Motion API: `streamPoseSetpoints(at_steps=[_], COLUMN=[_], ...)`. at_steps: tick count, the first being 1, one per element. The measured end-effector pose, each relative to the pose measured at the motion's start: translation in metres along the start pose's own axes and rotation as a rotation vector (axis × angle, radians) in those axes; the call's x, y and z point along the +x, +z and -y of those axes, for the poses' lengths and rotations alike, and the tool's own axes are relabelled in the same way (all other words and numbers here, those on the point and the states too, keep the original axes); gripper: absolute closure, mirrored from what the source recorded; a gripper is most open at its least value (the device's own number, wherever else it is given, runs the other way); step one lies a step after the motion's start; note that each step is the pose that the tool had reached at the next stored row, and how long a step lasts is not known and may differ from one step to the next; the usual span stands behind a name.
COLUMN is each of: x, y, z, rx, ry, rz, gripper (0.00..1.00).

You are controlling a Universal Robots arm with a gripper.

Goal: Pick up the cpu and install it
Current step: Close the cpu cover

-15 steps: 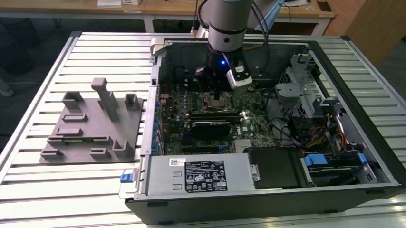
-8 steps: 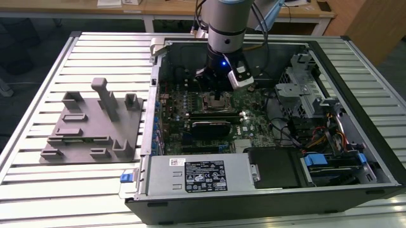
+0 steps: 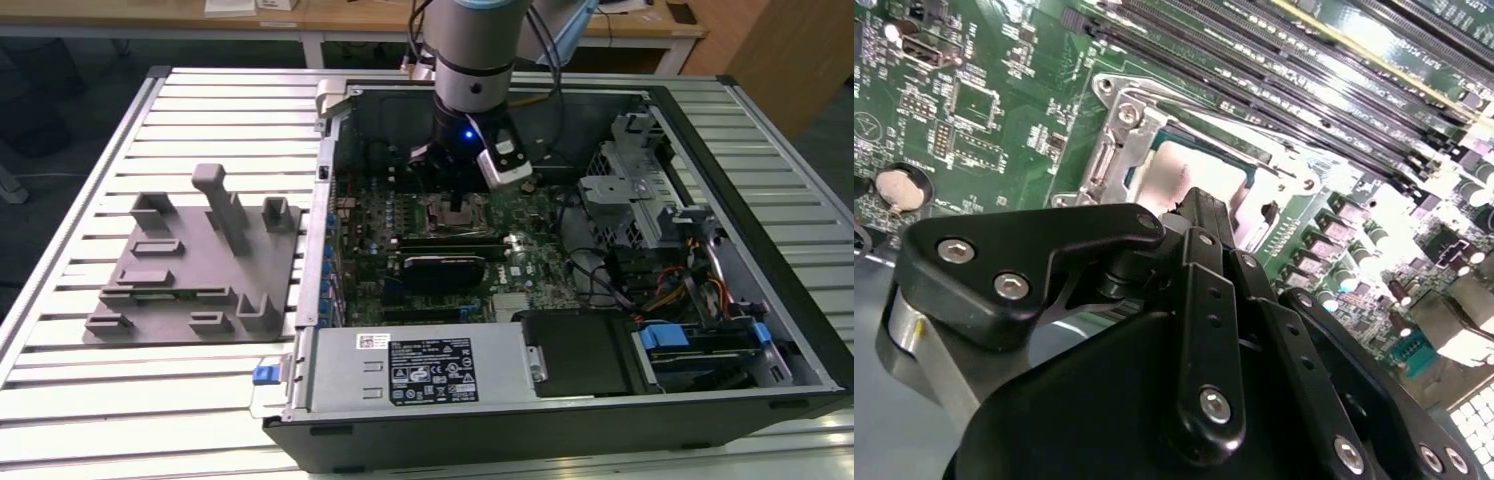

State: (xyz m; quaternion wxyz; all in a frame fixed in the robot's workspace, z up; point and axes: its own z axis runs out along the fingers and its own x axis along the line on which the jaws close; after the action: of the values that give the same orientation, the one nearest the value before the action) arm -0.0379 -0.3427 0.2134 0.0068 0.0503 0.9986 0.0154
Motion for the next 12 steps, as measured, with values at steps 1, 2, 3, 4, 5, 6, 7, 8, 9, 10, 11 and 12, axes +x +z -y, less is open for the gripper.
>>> streamPoseSetpoints(at_steps=[1, 2, 3, 4, 5, 6, 7, 8, 9, 10, 11, 12], x=[0.0013, 0.0025, 0.0036, 0.0046, 0.0054, 0.0059, 0.0061, 0.0062, 0.0063, 0.0069, 0.0082, 0.0096], y=[0.0001, 0.0002, 0.0003, 0.0004, 0.0005, 0.0008, 0.0011, 0.0015, 0.0016, 0.0019, 0.0021, 0.0023], z=[0.0003, 0.0005, 0.0007, 0.0008, 0.0009, 0.001, 0.0011, 0.0011, 0.0012, 0.0012, 0.0013, 0.0015], rx=[-0.0001, -0.0003, -0.0005, -0.0007, -0.001, -0.0017, -0.0031, -0.0042, -0.0046, -0.0047, -0.0049, -0.005], ry=[-0.001, -0.004, -0.007, -0.011, -0.017, -0.023, -0.032, -0.043, -0.053, -0.062, -0.065, -0.066], rz=[0.0003, 0.0006, 0.0006, 0.0006, 0.0004, 0.0001, -0.0004, -0.0008, -0.0012, -0.0015, -0.0016, -0.0016], gripper=[0.89, 0.89, 0.89, 0.89, 0.89, 0.89, 0.89, 0.89, 0.89, 0.89, 0.89, 0.89])
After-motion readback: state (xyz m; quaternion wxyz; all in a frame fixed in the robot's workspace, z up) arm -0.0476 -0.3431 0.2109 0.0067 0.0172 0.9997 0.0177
